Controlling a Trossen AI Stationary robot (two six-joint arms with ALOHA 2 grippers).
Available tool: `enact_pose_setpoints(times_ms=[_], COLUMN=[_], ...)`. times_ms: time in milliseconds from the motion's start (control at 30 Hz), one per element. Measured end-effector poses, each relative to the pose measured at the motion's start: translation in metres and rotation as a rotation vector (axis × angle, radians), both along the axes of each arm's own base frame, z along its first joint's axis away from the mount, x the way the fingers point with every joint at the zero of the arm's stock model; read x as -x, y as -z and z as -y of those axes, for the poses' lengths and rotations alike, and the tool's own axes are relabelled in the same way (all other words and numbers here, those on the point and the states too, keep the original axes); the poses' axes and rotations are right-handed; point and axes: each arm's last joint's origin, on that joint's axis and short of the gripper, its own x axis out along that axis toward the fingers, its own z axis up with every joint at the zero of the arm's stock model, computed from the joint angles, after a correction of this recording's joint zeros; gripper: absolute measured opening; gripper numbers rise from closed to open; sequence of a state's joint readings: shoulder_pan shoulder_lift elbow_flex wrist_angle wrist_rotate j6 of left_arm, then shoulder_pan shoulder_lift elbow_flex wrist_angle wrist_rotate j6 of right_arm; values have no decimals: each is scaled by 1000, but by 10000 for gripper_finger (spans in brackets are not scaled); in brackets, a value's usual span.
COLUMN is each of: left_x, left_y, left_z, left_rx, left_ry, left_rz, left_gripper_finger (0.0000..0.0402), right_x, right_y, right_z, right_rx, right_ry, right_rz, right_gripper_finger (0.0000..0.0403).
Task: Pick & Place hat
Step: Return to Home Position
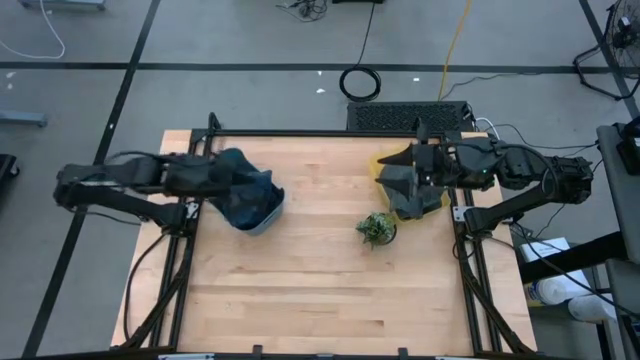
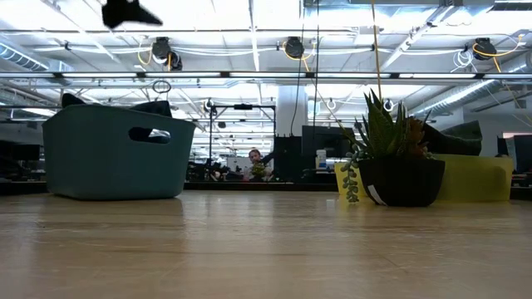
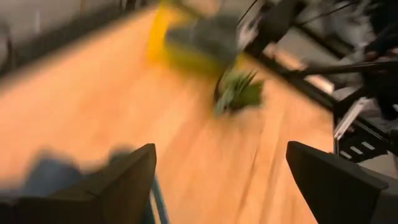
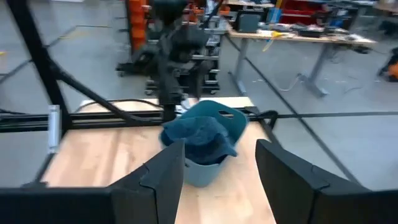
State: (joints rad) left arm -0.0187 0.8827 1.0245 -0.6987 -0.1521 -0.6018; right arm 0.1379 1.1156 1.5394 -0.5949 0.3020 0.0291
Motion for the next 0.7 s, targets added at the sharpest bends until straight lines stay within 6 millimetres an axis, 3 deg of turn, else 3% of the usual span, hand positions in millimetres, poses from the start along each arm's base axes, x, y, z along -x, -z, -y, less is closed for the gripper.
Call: enact_pose_setpoints(times_ms=[167, 300, 567, 700], left_x=[25, 42, 54, 51], left_y=[-25, -37, -46, -34], left_z=[2, 0, 0, 1], left_rx=[-266, -394, -520, -530], left_ry=[66, 55, 112, 149], left_rz=[179, 258, 325, 359], left_gripper_finger=[364, 372, 377, 371], right_x=[-4, -16, -34, -32], right_y=[4, 21, 90, 126], right_z=[-3, -5, -7, -7], right_rx=[-34, -53, -92, -157], right_ry=[-75, -93, -89, -84], right_rz=[18, 108, 264, 319], right_gripper_finger=[187, 187, 187, 187])
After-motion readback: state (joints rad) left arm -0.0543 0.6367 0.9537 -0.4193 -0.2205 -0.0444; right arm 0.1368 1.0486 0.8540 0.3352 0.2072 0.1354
